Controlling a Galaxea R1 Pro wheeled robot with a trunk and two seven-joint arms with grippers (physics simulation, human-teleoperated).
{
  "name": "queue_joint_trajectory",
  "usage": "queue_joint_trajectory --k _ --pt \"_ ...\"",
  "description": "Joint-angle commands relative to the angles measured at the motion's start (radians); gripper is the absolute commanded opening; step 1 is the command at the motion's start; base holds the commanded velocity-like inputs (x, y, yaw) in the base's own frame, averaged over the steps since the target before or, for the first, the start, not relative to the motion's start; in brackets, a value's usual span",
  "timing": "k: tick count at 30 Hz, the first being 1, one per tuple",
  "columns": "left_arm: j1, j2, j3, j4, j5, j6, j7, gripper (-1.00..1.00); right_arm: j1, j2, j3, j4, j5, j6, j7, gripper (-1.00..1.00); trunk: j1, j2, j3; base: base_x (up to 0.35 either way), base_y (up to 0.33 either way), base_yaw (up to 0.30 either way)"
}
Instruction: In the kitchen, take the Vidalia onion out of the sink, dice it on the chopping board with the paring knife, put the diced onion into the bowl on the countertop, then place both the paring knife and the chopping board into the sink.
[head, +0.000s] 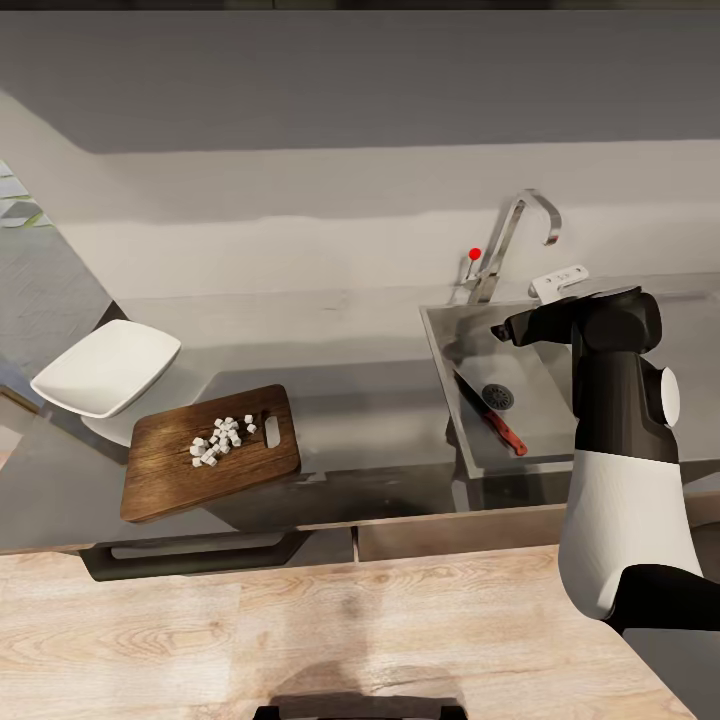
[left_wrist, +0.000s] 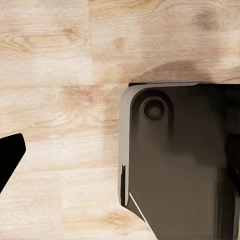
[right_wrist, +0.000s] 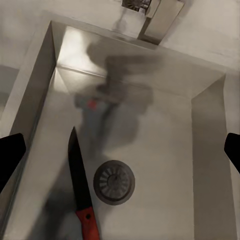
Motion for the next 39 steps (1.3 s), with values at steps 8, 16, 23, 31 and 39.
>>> queue_joint_trajectory --k 8,16,23,31,39 --pt "-0.002 -0.001 -0.006 0.005 0.011 -0.001 -0.008 1.00 -0.001 -0.002 0.000 0.001 0.009 0.002 0.010 1.00 0.001 -0.002 -0.001 -0.082 0.037 0.000" --pt "-0.002 -0.002 -0.005 0.004 0.011 -0.001 -0.008 1.00 -0.001 -0.002 0.000 0.001 0.009 0.002 0.010 1.00 0.001 -0.002 -0.001 -0.241 0.180 0.000" --pt "-0.002 -0.002 -0.006 0.005 0.011 -0.001 -0.008 1.00 -0.001 0.000 0.000 0.001 0.008 0.001 0.011 1.00 0.001 -0.002 -0.001 -0.139 0.258 0.000" --pt "-0.002 -0.002 -0.006 0.005 0.011 -0.001 -0.008 1.00 -0.001 0.000 0.000 0.001 0.007 0.000 0.012 1.00 0.001 -0.002 -0.001 -0.015 0.284 0.000" --pt "-0.002 0.017 -0.004 0.005 0.012 0.005 -0.007 1.00 -0.001 0.001 0.000 0.027 0.004 -0.001 0.013 1.00 0.001 -0.002 -0.001 0.000 0.170 0.000"
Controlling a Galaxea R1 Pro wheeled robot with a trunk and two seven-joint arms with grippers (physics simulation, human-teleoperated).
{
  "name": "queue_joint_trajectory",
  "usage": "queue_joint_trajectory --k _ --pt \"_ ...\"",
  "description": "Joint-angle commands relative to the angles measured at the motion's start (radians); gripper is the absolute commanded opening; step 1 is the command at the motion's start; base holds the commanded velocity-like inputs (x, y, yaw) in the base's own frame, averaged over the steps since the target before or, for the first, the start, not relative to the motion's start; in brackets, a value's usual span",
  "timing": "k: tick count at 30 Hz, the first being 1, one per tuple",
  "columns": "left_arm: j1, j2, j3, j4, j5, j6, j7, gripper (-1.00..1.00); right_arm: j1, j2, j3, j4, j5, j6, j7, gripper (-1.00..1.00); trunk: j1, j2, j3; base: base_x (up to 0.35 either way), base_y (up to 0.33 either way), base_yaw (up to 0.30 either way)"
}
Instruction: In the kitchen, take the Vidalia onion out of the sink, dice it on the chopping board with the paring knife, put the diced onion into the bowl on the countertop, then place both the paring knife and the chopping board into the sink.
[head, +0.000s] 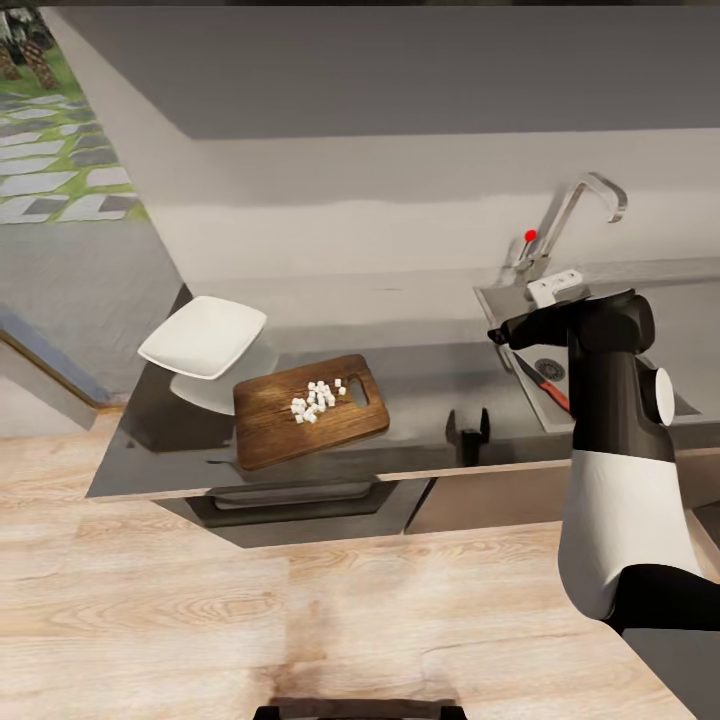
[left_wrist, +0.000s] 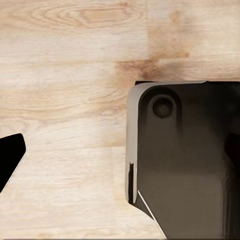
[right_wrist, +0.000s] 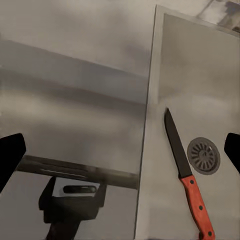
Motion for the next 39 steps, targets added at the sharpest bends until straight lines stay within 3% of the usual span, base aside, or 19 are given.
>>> queue_joint_trajectory --k 1,11,22,27,28,30,31,36,39 --pt "-0.002 0.001 -0.005 0.004 0.010 -0.002 -0.007 1.00 -0.001 0.000 0.000 0.000 0.008 0.003 0.010 1.00 0.001 -0.002 -0.001 0.000 0.027 0.000" --pt "-0.002 0.001 -0.005 0.003 0.010 0.174 -0.007 1.00 -0.001 0.000 0.000 0.004 0.008 0.003 0.010 1.00 0.001 -0.002 -0.001 -0.079 0.005 0.000" --pt "-0.002 0.000 -0.004 0.003 0.011 0.197 -0.004 1.00 -0.001 0.001 0.000 0.005 0.008 0.002 0.010 1.00 0.001 -0.002 -0.001 -0.290 0.000 0.000" --pt "-0.002 0.015 0.001 -0.001 0.012 0.201 -0.002 1.00 -0.001 0.001 0.000 0.029 0.007 0.001 0.010 1.00 0.001 -0.002 -0.001 -0.045 0.000 0.000" --pt "-0.002 0.039 0.017 -0.004 0.014 0.272 0.000 1.00 -0.001 0.001 0.000 0.048 0.007 0.001 0.009 1.00 0.001 -0.002 -0.001 -0.005 0.000 0.000" --pt "-0.002 0.056 0.030 -0.020 0.020 0.359 -0.001 1.00 -0.001 0.001 0.000 0.056 0.007 0.000 0.009 1.00 0.001 -0.002 -0.001 -0.003 0.000 0.000" --pt "-0.003 0.076 0.037 -0.068 0.031 0.456 -0.001 1.00 -0.001 0.002 0.000 0.061 0.007 -0.001 0.009 1.00 0.001 -0.002 -0.001 -0.001 0.000 0.000" --pt "-0.003 0.135 0.075 -0.340 0.078 0.743 -0.001 1.00 -0.001 0.003 0.000 0.065 0.007 -0.003 0.009 1.00 0.001 -0.002 -0.001 0.000 0.000 0.000" --pt "-0.003 0.168 0.134 -0.498 0.084 0.820 0.000 1.00 -0.001 0.003 0.000 0.065 0.008 -0.003 0.009 1.00 0.001 -0.002 -0.001 0.000 0.000 0.000"
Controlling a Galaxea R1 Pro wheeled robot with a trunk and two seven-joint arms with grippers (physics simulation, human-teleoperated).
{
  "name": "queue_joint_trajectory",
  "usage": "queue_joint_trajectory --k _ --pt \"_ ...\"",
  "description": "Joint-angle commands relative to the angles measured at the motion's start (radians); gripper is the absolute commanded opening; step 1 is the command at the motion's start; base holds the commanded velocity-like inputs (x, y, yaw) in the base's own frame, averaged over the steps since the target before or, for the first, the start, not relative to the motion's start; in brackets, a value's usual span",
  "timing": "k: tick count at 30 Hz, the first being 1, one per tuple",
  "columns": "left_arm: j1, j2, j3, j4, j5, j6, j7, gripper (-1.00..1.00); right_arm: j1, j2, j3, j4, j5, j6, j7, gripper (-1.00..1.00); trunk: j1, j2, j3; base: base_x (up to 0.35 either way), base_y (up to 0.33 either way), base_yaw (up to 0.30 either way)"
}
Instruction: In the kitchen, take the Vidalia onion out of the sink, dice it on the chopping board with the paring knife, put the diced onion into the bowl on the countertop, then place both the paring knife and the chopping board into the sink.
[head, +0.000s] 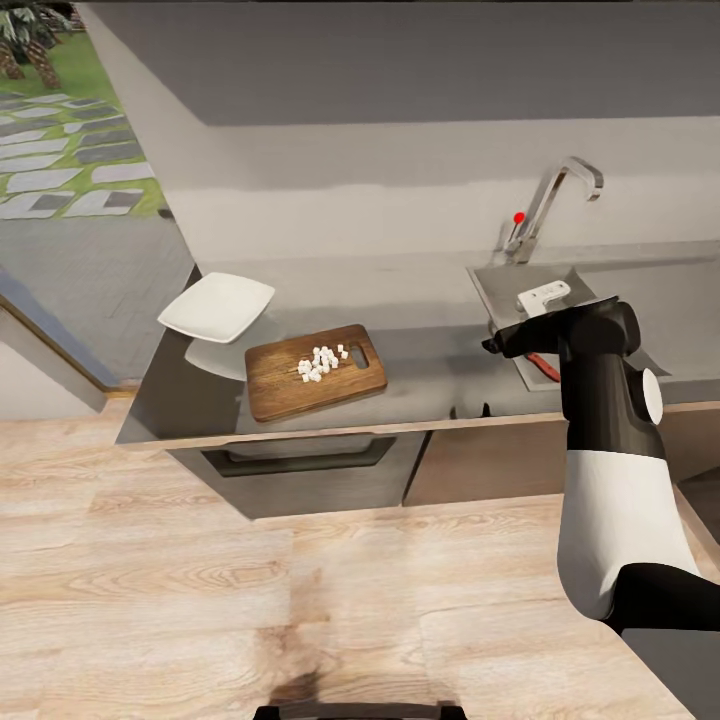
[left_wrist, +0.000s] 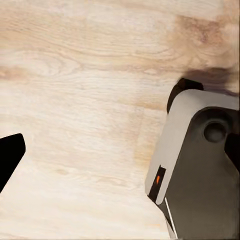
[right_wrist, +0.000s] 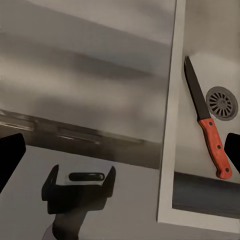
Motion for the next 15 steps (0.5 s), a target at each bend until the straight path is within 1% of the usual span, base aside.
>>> queue_joint_trajectory --k 1,2,3,4,5,10,12,15 --pt "0.000 0.006 0.028 -0.049 0.007 0.017 -0.006 1.00 -0.001 0.000 0.000 -0.001 0.009 0.002 0.010 1.00 0.000 -0.002 -0.001 0.000 0.000 0.000" --pt "0.000 0.011 0.065 -0.112 0.007 0.035 -0.007 1.00 -0.001 0.000 0.000 -0.001 0.009 0.002 0.009 1.00 0.000 -0.002 -0.001 0.000 0.000 0.000" --pt "0.000 0.013 0.085 -0.150 0.006 0.043 -0.008 1.00 -0.001 0.000 0.000 -0.001 0.009 0.002 0.009 1.00 0.000 -0.002 -0.001 0.000 0.000 0.000" --pt "0.000 0.013 0.092 -0.168 0.006 0.045 -0.008 1.00 -0.001 0.000 0.000 -0.001 0.009 0.002 0.009 1.00 0.000 -0.002 -0.001 0.000 0.000 0.000" --pt "0.000 0.014 0.102 -0.207 0.006 0.047 -0.008 1.00 -0.001 0.001 0.000 -0.001 0.009 0.002 0.009 1.00 0.000 -0.002 -0.001 0.000 0.000 0.000" --pt "0.001 0.016 0.117 -0.412 0.004 0.045 -0.009 1.00 -0.001 0.001 0.000 -0.001 0.009 0.002 0.008 1.00 0.000 -0.002 -0.001 0.000 0.000 0.000" --pt "0.002 0.011 0.118 -0.463 0.004 0.043 -0.009 1.00 -0.001 0.001 0.000 -0.001 0.009 0.001 0.007 1.00 0.000 -0.002 -0.001 0.000 0.000 0.000" --pt "0.002 -0.004 0.118 -0.499 0.003 0.038 -0.012 1.00 -0.001 -0.001 0.000 0.000 0.009 0.001 0.007 1.00 0.000 -0.002 -0.001 0.000 0.000 0.000"
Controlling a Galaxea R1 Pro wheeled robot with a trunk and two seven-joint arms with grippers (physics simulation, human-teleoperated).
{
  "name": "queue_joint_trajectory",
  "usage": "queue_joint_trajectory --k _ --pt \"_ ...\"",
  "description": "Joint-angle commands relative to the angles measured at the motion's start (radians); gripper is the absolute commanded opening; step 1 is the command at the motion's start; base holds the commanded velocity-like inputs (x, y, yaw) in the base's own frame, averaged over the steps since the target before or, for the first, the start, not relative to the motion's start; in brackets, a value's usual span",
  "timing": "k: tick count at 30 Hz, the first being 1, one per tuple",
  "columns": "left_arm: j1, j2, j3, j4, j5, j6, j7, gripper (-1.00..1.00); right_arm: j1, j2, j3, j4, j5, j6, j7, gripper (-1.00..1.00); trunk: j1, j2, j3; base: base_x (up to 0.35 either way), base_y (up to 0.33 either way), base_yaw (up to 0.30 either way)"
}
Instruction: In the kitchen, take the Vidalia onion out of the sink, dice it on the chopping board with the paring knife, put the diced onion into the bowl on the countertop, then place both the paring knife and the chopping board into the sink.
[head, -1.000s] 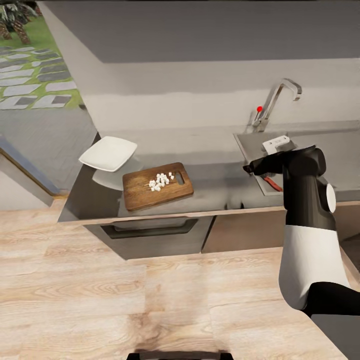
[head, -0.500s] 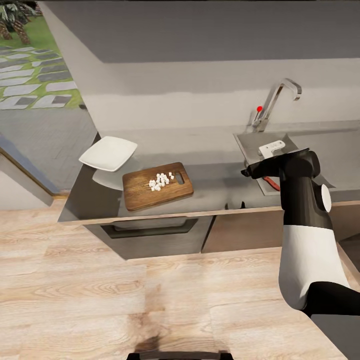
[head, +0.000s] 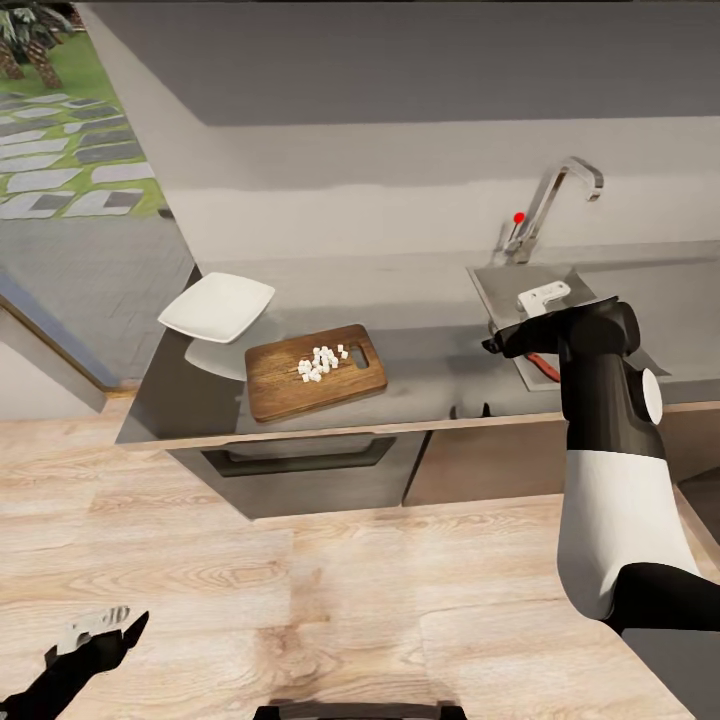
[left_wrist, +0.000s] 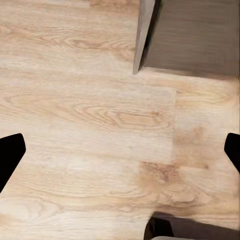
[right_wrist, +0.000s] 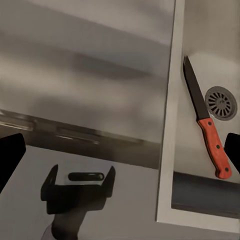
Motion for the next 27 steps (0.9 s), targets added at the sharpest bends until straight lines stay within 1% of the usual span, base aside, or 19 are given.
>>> queue_joint_trajectory --k 1,2,3,4,5,7,9,10,11,12,16,19,22,23,24,27 --pt "0.000 -0.008 0.001 -0.016 0.009 -0.028 -0.008 1.00 -0.001 -0.001 0.000 0.003 0.009 0.002 0.010 1.00 0.001 -0.002 -0.001 0.000 0.000 0.000" --pt "0.000 -0.009 0.001 -0.018 0.008 -0.042 -0.008 1.00 -0.001 0.000 0.000 0.005 0.009 0.002 0.010 1.00 0.001 -0.002 -0.001 0.000 0.000 0.000" --pt "0.001 -0.011 0.001 -0.019 0.008 -0.077 -0.008 1.00 -0.001 0.000 0.000 0.010 0.009 0.000 0.009 1.00 0.001 -0.002 -0.001 0.000 0.000 0.000" --pt "0.001 -0.013 0.001 -0.015 0.009 -0.132 -0.009 1.00 -0.001 0.000 0.000 0.019 0.009 -0.009 0.009 1.00 0.001 -0.002 -0.001 0.000 0.000 0.000" --pt "0.001 -0.014 0.001 -0.006 0.009 -0.161 -0.009 1.00 -0.001 0.000 0.000 0.025 0.009 -0.016 0.008 1.00 0.001 -0.002 -0.001 0.000 0.000 0.000" --pt "0.001 -0.015 0.001 0.021 0.009 -0.193 -0.010 1.00 -0.001 0.001 0.000 0.035 0.009 -0.026 0.008 1.00 0.001 -0.002 -0.001 0.000 0.000 0.000" --pt "0.001 -0.015 0.001 0.068 0.009 -0.236 -0.025 1.00 -0.001 0.002 0.000 0.043 0.009 -0.033 0.007 1.00 0.001 -0.002 -0.001 0.000 0.000 0.000" --pt "0.001 -0.015 0.001 0.109 0.010 -0.269 -0.040 1.00 -0.001 0.002 0.000 0.045 0.009 -0.035 0.007 1.00 0.001 -0.002 -0.001 0.000 0.000 0.000" --pt "0.001 -0.016 0.001 0.121 0.010 -0.276 -0.043 1.00 -0.001 0.002 0.000 0.046 0.009 -0.036 0.007 1.00 0.001 -0.002 -0.001 0.000 0.000 0.000" --pt "0.001 -0.018 0.001 0.157 0.009 -0.293 -0.053 1.00 -0.001 0.002 0.000 0.048 0.009 -0.037 0.007 1.00 0.001 -0.002 -0.001 0.000 0.000 0.000" --pt "0.001 -0.029 0.002 0.175 0.010 -0.307 -0.061 1.00 -0.001 0.002 0.000 0.048 0.009 -0.038 0.007 1.00 0.001 -0.002 -0.001 0.000 0.000 0.000" --pt "0.001 -0.022 0.005 0.157 0.012 -0.312 -0.067 1.00 -0.001 0.002 0.000 0.049 0.009 -0.038 0.007 1.00 0.001 -0.002 -0.001 0.000 0.000 0.000" --pt "0.001 -0.024 0.006 0.140 0.008 -0.317 -0.067 1.00 -0.001 0.002 0.000 0.049 0.009 -0.038 0.007 1.00 0.001 -0.002 -0.001 0.000 0.000 0.000" --pt "0.001 -0.021 0.009 0.127 0.007 -0.316 -0.066 1.00 -0.001 0.002 0.000 0.049 0.009 -0.038 0.007 1.00 0.001 -0.002 -0.001 0.000 0.000 0.000" --pt "0.001 -0.016 0.016 0.109 0.008 -0.312 -0.065 1.00 -0.001 0.002 0.000 0.049 0.009 -0.038 0.007 1.00 0.001 -0.002 -0.001 0.000 0.000 0.000" --pt "0.001 -0.013 0.064 0.085 0.007 -0.309 -0.064 1.00 -0.001 0.002 0.000 0.049 0.009 -0.038 0.007 1.00 0.001 -0.002 -0.001 0.000 0.000 0.000"
